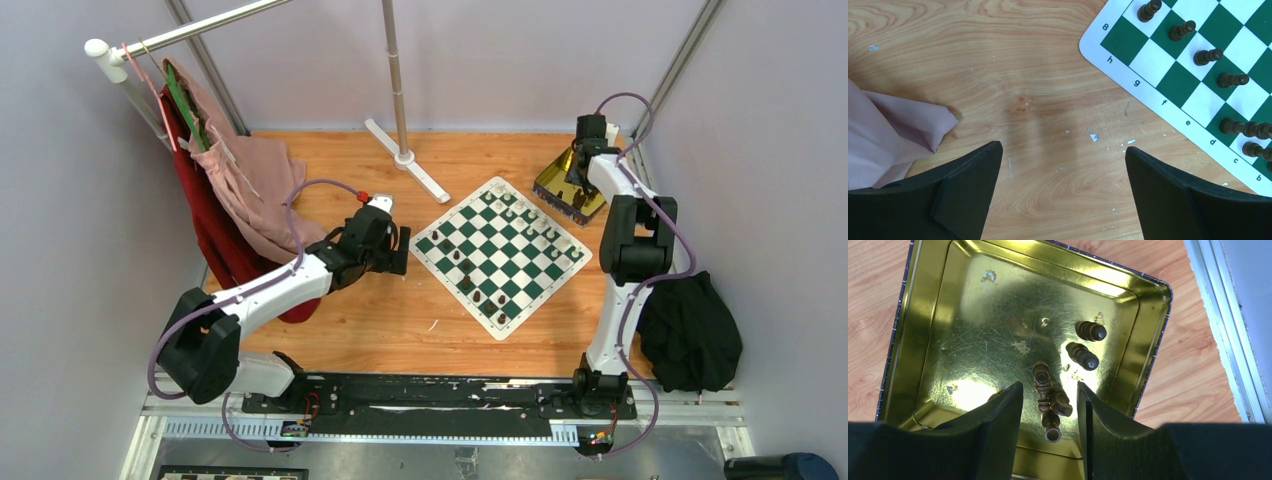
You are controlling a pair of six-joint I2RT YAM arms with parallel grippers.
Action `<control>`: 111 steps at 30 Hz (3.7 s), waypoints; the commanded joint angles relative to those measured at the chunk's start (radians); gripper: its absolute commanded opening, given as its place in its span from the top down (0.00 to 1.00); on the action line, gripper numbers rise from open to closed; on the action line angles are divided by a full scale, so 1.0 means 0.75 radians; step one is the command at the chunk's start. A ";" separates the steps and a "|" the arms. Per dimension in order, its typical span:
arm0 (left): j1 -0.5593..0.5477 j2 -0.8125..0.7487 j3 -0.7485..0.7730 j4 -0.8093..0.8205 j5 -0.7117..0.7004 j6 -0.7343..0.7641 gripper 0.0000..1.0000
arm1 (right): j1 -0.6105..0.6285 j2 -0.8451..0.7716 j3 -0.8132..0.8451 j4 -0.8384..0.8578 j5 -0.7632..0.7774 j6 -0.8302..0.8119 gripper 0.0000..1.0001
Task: Set up the chess pieces on the board
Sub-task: Pick up the chess piece from the storage box, then place the chess piece on the chessboard.
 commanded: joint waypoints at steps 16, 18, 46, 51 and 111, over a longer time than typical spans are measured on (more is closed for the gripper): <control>0.007 0.092 0.087 0.007 -0.008 -0.006 0.00 | -0.040 0.133 0.097 0.006 -0.072 0.014 0.53; 0.005 0.099 0.091 0.007 -0.006 -0.010 0.00 | -0.044 0.140 0.096 0.009 -0.080 0.014 0.53; 0.003 0.104 0.083 0.011 -0.008 -0.066 0.00 | -0.059 0.183 0.116 0.016 -0.135 0.010 0.93; 0.004 0.103 0.085 0.009 -0.010 -0.063 0.00 | -0.060 0.178 0.129 0.017 -0.133 0.008 1.00; 0.002 -0.262 -0.048 -0.018 -0.018 -0.046 0.00 | 0.216 -0.409 -0.177 -0.057 -0.225 -0.106 1.00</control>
